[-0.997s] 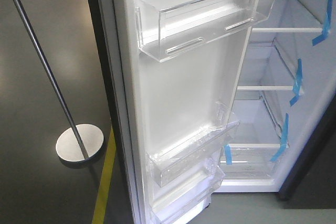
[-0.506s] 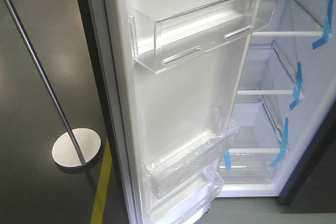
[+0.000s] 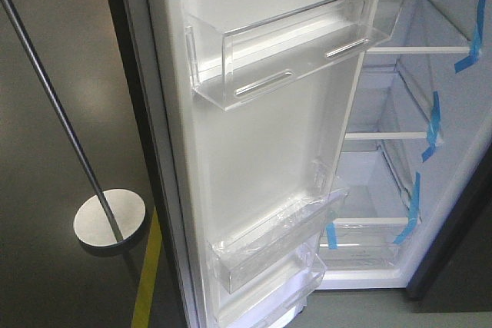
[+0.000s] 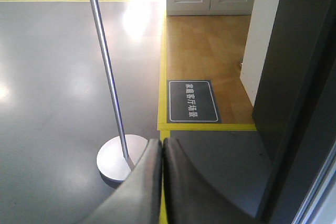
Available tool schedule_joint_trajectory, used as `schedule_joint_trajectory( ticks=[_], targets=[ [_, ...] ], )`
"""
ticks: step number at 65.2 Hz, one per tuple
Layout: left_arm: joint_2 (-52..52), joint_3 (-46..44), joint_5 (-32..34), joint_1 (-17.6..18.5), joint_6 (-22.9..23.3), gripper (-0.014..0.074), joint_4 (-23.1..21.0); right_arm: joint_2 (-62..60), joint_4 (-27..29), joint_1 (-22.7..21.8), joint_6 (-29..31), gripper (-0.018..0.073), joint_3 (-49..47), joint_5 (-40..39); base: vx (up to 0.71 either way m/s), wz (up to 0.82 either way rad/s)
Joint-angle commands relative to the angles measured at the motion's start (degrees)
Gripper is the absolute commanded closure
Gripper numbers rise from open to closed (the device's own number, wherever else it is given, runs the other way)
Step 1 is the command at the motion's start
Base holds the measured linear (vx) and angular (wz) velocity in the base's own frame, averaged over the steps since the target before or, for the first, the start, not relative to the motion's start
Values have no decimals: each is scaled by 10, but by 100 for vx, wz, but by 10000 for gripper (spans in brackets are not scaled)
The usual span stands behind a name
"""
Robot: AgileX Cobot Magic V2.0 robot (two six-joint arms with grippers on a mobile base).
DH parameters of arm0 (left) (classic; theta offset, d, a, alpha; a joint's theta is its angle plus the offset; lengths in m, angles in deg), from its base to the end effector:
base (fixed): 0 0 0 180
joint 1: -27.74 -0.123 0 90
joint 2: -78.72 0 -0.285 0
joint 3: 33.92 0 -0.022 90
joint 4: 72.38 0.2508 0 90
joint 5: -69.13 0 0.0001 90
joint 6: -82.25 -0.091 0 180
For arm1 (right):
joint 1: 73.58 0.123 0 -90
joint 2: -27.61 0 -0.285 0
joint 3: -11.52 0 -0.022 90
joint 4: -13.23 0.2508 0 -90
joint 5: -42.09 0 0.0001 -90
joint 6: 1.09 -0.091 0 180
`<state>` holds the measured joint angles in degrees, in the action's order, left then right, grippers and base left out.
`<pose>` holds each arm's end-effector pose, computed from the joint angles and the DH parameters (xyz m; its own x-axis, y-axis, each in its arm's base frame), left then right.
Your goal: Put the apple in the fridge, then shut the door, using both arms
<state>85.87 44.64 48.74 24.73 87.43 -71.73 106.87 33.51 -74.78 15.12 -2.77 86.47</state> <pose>0.0530 0.0031 0.1738 -0.2715 -0.0941 -0.9578 -0.0782 0.9941 -0.0755 0.2494 0.0169 0.5024 -0.2957 -0.0178 -0.9551 -0.2182 0.9747 0.0494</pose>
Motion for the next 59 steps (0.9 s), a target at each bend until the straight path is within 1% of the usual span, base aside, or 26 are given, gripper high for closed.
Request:
schedule_joint_trajectory(
  ticks=[1,59],
  targets=[
    [-9,-10,39,2,5,603,0,-14,11,-2,5,401,-17,-48,0,0],
    [-9,-10,39,2,5,603,0,-14,11,-2,5,401,-17,-48,0,-2]
  ],
)
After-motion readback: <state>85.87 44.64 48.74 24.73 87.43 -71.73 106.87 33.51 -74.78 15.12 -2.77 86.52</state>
